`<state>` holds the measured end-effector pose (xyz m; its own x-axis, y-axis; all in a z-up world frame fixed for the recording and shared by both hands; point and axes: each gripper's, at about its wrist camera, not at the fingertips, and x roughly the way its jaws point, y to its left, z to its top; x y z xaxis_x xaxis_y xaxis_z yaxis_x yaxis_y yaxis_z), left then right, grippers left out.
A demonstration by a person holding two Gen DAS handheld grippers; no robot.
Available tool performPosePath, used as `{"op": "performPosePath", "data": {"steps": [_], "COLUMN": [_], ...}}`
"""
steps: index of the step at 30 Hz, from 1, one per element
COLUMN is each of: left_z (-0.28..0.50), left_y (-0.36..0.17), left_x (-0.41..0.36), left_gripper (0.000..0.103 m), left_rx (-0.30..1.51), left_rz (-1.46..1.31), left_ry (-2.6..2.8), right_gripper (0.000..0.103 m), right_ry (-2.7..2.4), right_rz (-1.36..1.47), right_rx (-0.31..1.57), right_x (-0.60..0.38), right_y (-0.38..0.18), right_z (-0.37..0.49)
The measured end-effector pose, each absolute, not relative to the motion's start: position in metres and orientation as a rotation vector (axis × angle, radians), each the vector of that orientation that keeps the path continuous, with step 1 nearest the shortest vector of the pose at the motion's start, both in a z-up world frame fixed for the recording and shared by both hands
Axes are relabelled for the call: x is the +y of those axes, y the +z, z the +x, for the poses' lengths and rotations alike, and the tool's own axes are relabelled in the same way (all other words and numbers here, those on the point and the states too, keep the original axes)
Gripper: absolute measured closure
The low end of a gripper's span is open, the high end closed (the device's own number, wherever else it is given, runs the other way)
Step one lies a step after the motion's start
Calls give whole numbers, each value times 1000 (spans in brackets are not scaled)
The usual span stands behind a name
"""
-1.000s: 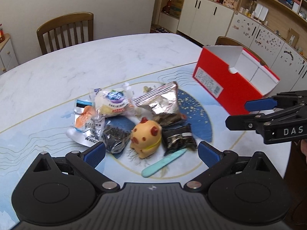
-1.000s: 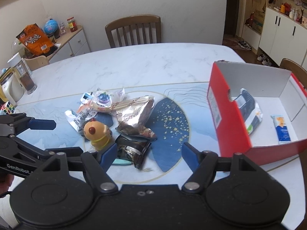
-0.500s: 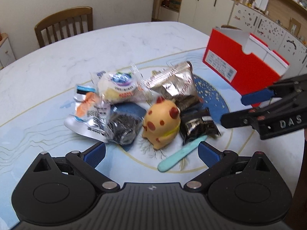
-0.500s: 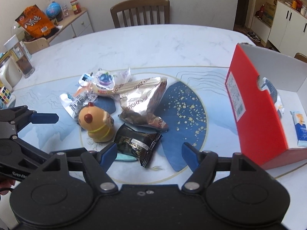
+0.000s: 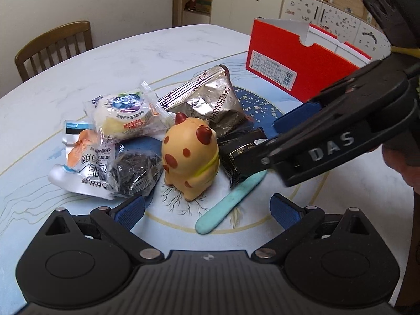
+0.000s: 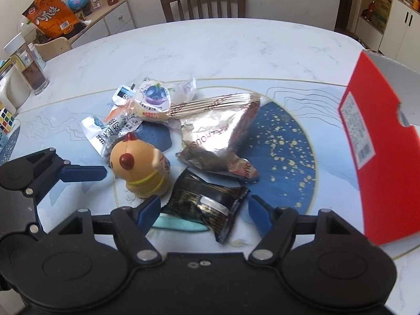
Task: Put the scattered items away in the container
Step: 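Grasp the black wrapped snack with the right gripper while the left gripper grasps the teal stick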
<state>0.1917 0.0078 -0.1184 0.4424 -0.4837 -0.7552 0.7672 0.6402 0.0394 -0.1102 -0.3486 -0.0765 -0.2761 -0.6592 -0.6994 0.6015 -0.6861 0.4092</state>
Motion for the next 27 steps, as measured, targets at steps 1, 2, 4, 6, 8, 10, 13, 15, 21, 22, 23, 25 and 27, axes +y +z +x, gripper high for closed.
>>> {"op": "performPosePath", "data": {"steps": [1,2,4,6,8,10,13,15,21,22,23,25,27], "left_z": [192,191,191,191,191,191,191,188,178,176,175,172,171], "left_y": [-119,-121,-123,-124,-124,-125,-127,-128,-130,-130,-130,-131,-131], "left_x": [7,6,4,3,2,2,2,2,-4,-5,-7,-8,-9], "left_gripper": [4,6,10,14,20,28,38,42,62,68,70,71,74], "left_rx": [778,773,769,759,742,731,729,726,697,693,689,678,677], "left_rz": [419,431,452,461,469,476,492,497,545,550,556,571,571], "left_ry": [-814,-823,-837,-847,-842,-845,-858,-870,-918,-928,-940,-957,-971], "right_gripper": [30,30,30,30,30,31,32,32,40,41,41,43,44], "right_ry": [-2024,-2023,-2027,-2032,-2036,-2040,-2051,-2050,-2069,-2071,-2075,-2080,-2087], "right_rz": [1156,1161,1170,1178,1185,1193,1206,1207,1207,1210,1214,1219,1224], "right_rx": [-82,-85,-82,-74,-63,-57,-40,-43,-19,-18,-20,-23,-24], "right_x": [-351,-353,-358,-362,-366,-368,-369,-368,-363,-361,-360,-355,-351], "right_y": [-78,-79,-82,-85,-87,-89,-93,-95,-98,-98,-99,-100,-101], "right_z": [-111,-111,-112,-113,-113,-115,-117,-118,-121,-122,-123,-125,-126]}}
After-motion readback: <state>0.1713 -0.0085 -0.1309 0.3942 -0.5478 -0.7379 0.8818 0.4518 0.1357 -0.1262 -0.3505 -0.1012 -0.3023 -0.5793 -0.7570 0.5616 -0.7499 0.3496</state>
